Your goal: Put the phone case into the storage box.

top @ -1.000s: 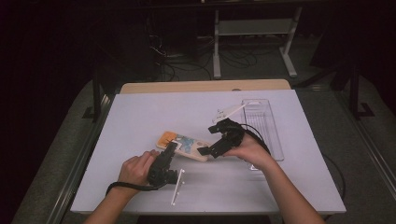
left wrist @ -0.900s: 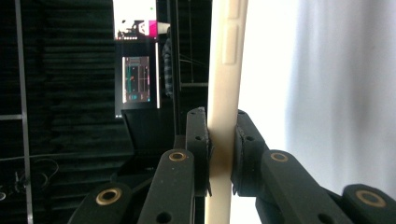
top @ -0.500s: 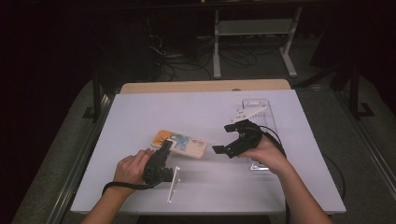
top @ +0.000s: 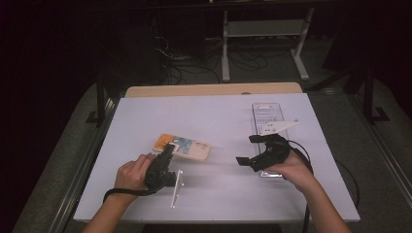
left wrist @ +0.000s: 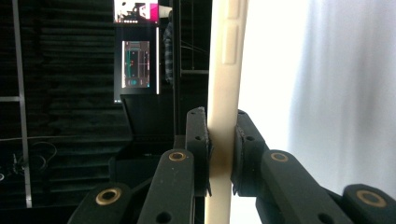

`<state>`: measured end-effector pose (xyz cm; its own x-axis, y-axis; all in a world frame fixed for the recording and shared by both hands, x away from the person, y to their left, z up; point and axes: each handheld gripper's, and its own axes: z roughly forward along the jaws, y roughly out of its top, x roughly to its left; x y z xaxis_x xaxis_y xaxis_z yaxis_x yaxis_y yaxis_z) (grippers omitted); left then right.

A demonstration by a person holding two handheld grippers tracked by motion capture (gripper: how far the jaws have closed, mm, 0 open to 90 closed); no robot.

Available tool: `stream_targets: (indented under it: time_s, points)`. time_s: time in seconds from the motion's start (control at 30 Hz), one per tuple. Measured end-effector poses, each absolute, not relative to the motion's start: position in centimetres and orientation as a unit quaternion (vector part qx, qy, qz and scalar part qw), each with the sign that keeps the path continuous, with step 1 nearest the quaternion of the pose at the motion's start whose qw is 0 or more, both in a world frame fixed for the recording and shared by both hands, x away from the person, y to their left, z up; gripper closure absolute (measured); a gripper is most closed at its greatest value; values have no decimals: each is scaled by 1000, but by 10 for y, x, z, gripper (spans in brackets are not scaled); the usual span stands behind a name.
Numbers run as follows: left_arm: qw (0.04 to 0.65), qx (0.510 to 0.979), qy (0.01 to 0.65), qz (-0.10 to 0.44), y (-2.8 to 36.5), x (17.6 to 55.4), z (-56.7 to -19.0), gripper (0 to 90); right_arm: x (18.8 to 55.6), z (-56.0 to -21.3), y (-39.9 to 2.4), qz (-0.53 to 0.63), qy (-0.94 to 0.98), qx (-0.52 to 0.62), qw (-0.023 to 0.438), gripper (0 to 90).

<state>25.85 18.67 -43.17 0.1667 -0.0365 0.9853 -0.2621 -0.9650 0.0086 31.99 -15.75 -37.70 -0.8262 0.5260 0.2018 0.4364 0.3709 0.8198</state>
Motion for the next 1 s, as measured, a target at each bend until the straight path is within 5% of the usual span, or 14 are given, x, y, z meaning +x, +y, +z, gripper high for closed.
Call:
stream_targets:
  time_s: [1.0]
  points:
    - [115, 773, -66, 620, 185, 260, -429, 795, 325, -388, -165, 492, 822, 284, 43, 24]
